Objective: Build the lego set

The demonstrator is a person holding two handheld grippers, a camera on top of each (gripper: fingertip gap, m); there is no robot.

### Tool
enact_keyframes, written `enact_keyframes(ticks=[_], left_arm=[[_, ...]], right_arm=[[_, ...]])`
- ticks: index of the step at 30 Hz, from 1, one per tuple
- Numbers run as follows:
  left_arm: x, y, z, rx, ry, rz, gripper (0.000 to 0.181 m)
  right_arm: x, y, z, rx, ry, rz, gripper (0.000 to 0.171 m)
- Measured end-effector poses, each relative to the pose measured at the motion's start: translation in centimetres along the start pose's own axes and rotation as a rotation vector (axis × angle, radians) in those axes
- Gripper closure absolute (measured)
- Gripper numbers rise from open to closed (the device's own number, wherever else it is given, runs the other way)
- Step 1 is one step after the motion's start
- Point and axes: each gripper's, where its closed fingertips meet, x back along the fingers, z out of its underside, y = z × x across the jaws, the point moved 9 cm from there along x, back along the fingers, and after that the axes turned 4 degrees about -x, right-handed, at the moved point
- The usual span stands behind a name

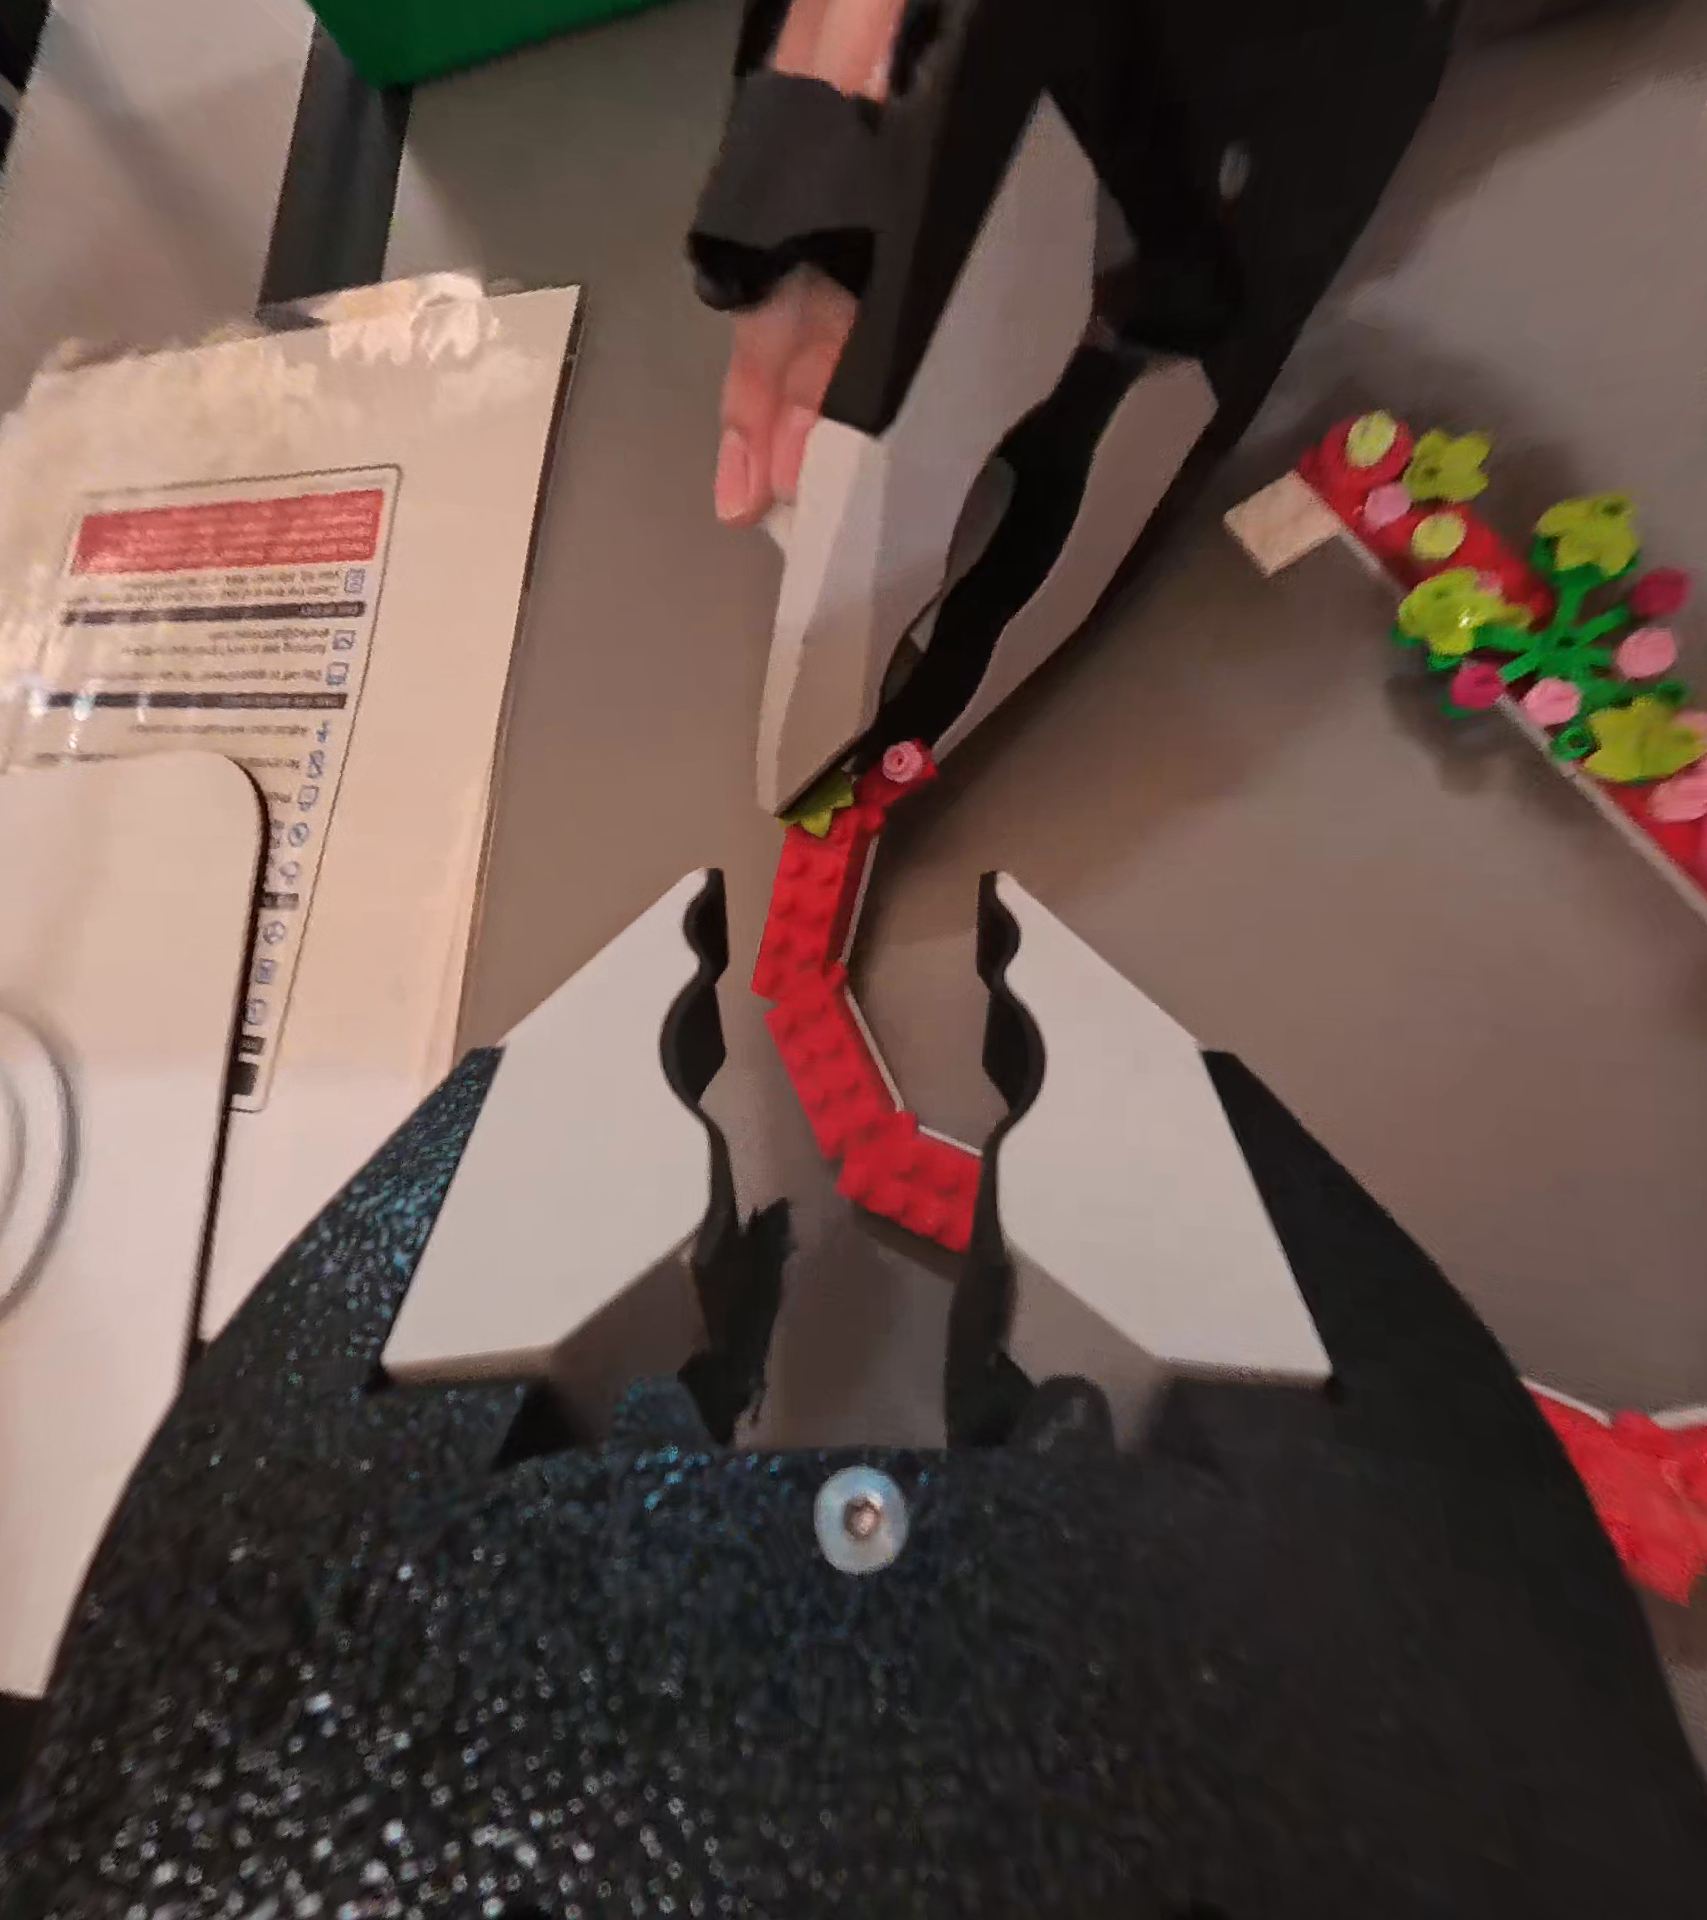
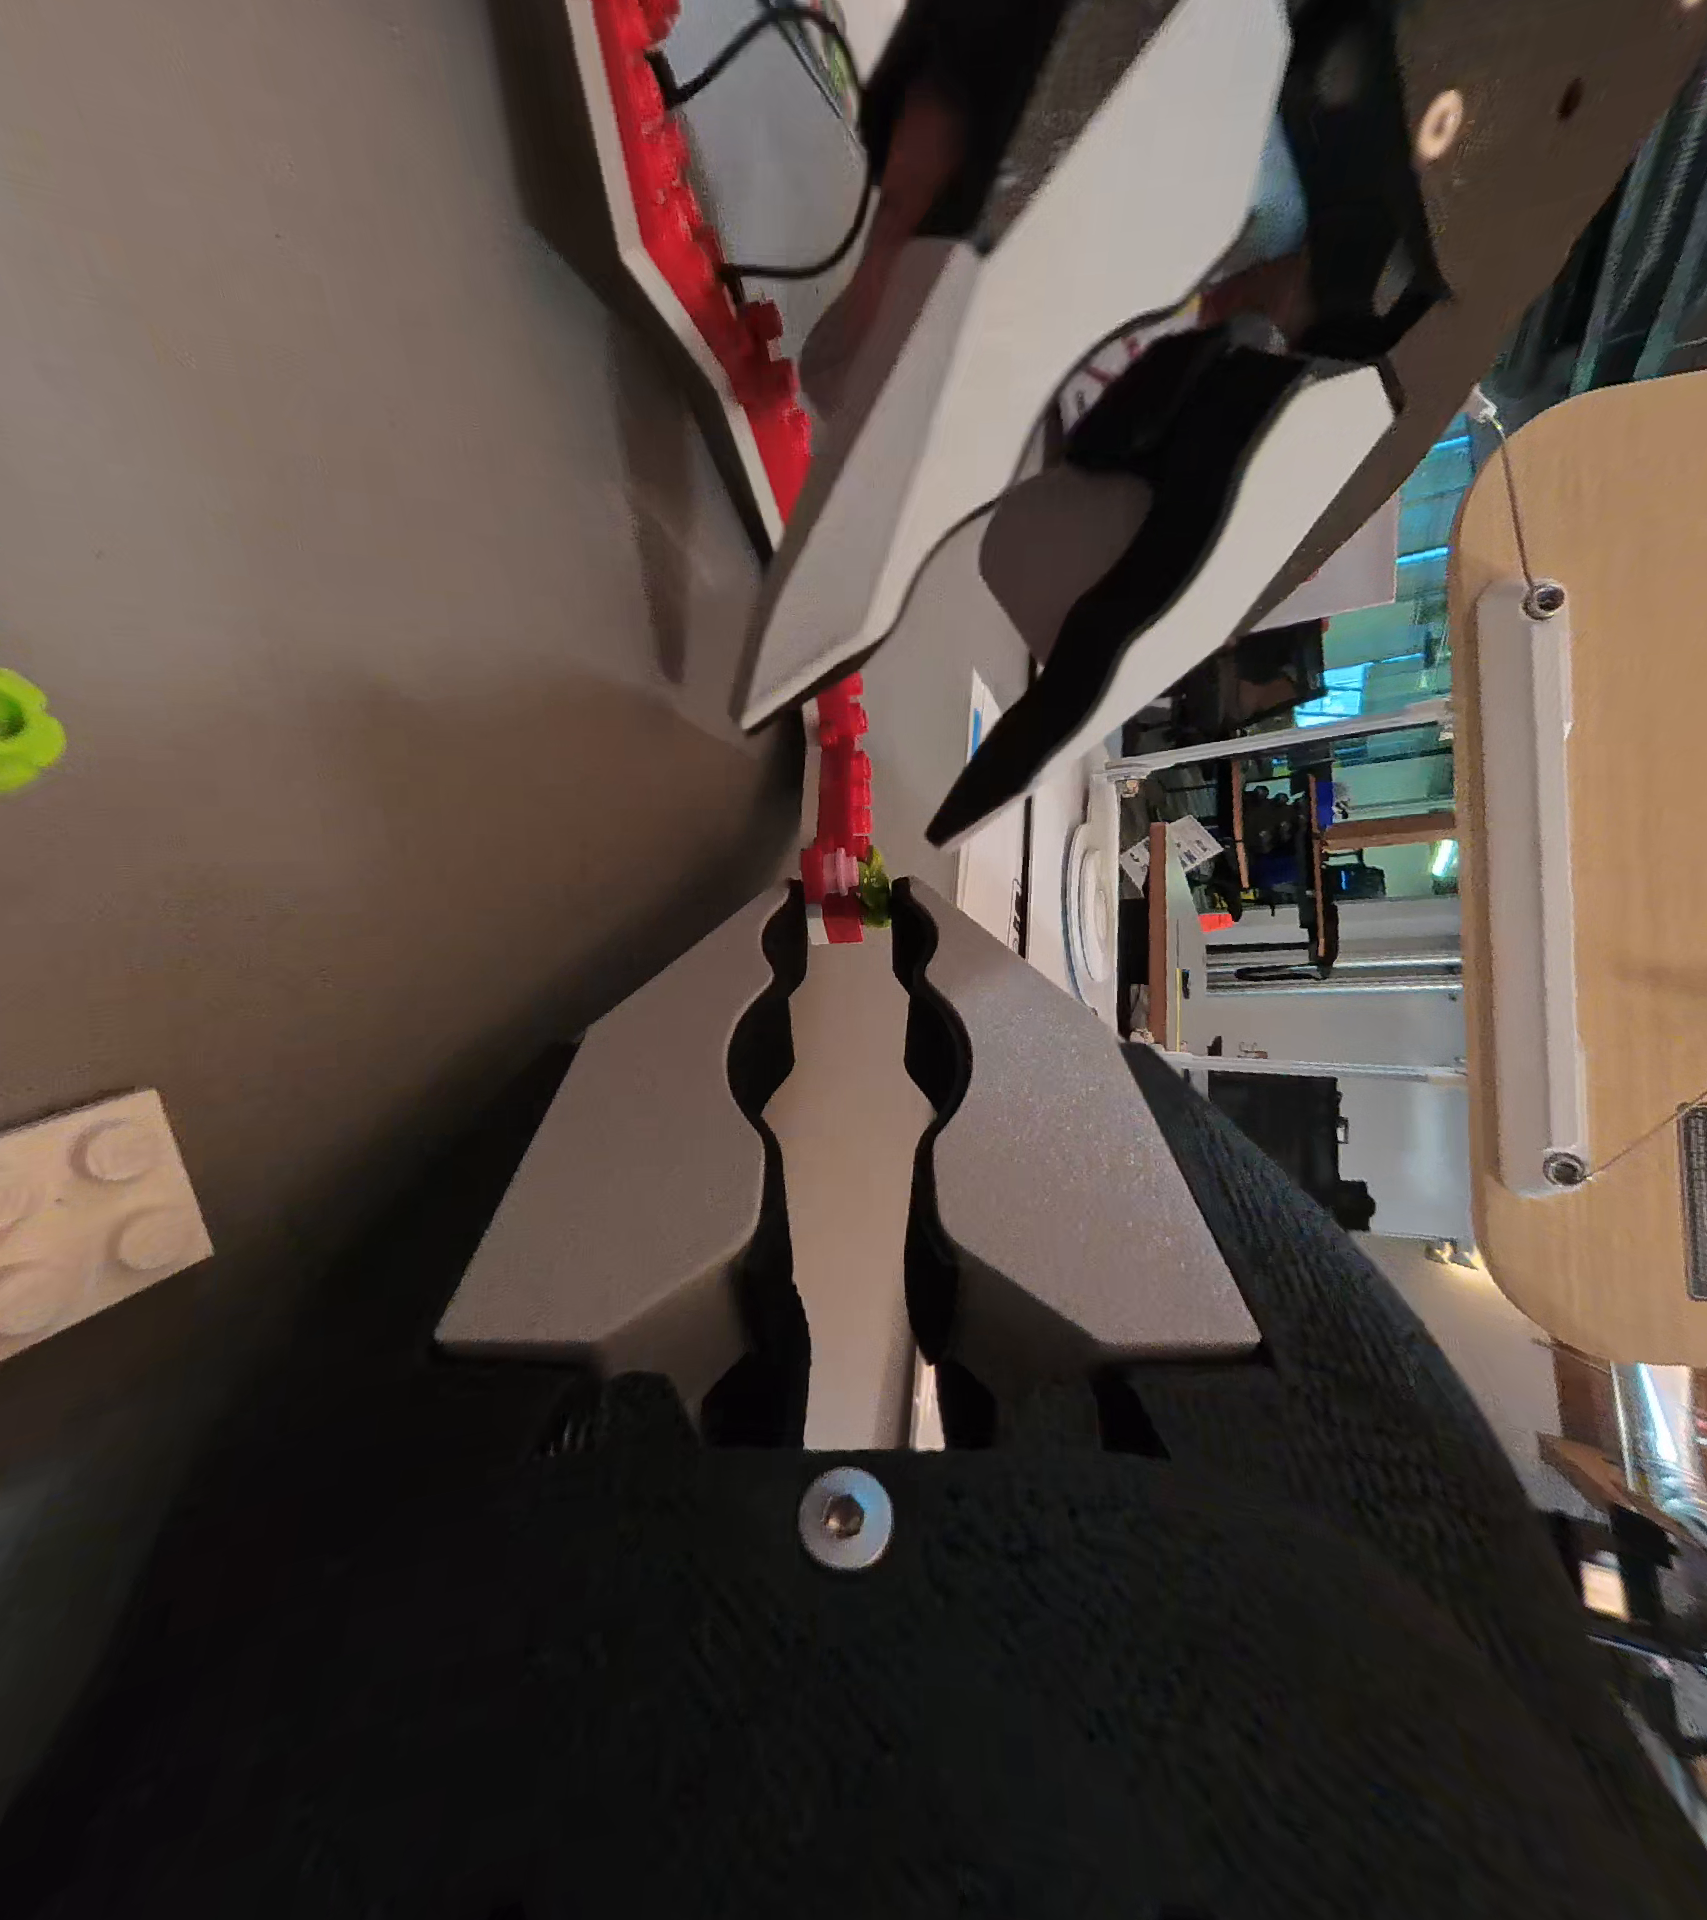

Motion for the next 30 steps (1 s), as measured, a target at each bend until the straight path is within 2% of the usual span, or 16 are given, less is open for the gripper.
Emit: enact_keyframes(ticks=[1,9,17,24,30], left_arm=[[-0.2,-0.2,0.0,-0.035,0.012,-0.012,0.138],[-0.4,-0.5,-0.2,-0.192,0.010,-0.099,0.145],[0.2,0.1,0.2,-0.158,0.024,-0.082,0.148],[-0.2,-0.2,0.1,-0.255,0.060,-0.118,0.167],[-0.2,-0.4,0.0,-0.308,0.064,-0.124,0.167]], right_arm=[[0.0,0.0,0.0,-0.008,-0.003,-0.003,0.156],[0.2,-0.6,0.3,-0.096,-0.022,-0.035,0.155],[0.2,-1.5,0.0,-0.245,-0.042,-0.124,0.156],[0.3,-2.0,-0.3,-0.289,-0.056,-0.153,0.157],[0.5,-1.9,-0.4,-0.250,-0.064,-0.149,0.157]])
